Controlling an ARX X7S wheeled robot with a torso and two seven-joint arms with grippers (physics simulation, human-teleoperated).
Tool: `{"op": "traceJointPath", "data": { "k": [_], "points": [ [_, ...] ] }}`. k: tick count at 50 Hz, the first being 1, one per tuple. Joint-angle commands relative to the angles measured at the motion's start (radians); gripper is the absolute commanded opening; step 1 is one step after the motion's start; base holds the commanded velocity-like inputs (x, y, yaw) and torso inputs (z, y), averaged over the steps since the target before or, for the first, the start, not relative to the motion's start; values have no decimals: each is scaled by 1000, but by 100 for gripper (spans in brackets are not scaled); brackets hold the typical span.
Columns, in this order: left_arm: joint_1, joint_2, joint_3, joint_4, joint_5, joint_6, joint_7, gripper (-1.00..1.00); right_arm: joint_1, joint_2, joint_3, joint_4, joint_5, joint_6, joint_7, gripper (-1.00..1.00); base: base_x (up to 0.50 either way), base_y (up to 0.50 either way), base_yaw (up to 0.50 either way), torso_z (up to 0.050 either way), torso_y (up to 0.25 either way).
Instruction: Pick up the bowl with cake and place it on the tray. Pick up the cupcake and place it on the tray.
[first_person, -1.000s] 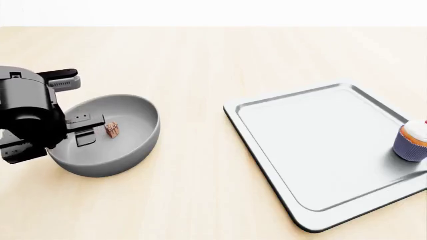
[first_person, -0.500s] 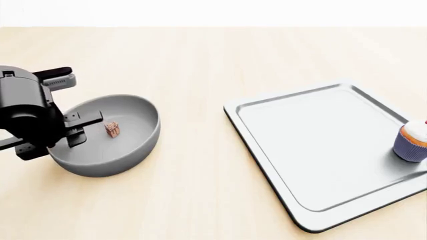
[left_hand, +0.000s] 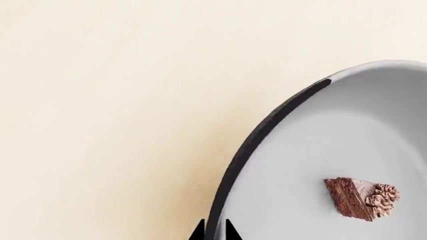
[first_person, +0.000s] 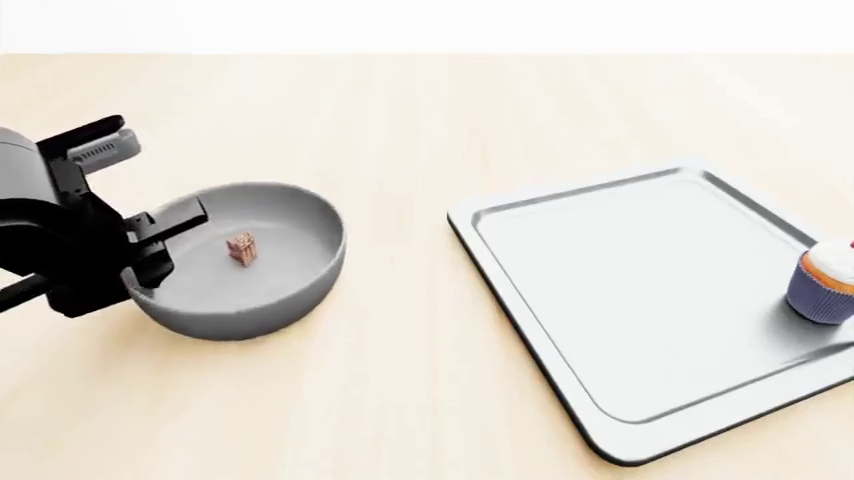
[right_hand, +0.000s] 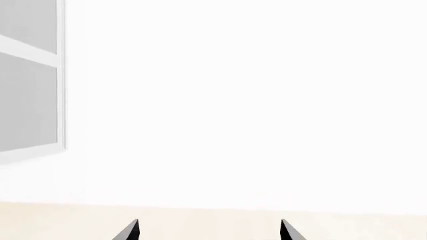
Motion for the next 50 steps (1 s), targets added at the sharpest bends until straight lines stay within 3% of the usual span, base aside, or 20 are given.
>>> {"op": "traceJointPath", "data": {
  "k": [1, 33, 50],
  "points": [
    [-21, -53, -46, 129, -36, 80, -19, -100, 6, 3, 0, 1, 4, -1, 2, 100, 0, 0, 0, 0, 0],
    [-59, -113, -109, 329, -109, 176, -53, -100, 10, 8, -1, 1, 5, -1, -1, 100, 0, 0, 0, 0, 0],
    [-96, 34, -107, 266, -188, 198, -92, -100, 14, 24, 7, 6, 11, -4, -4, 100, 0, 0, 0, 0, 0]
  ]
}}
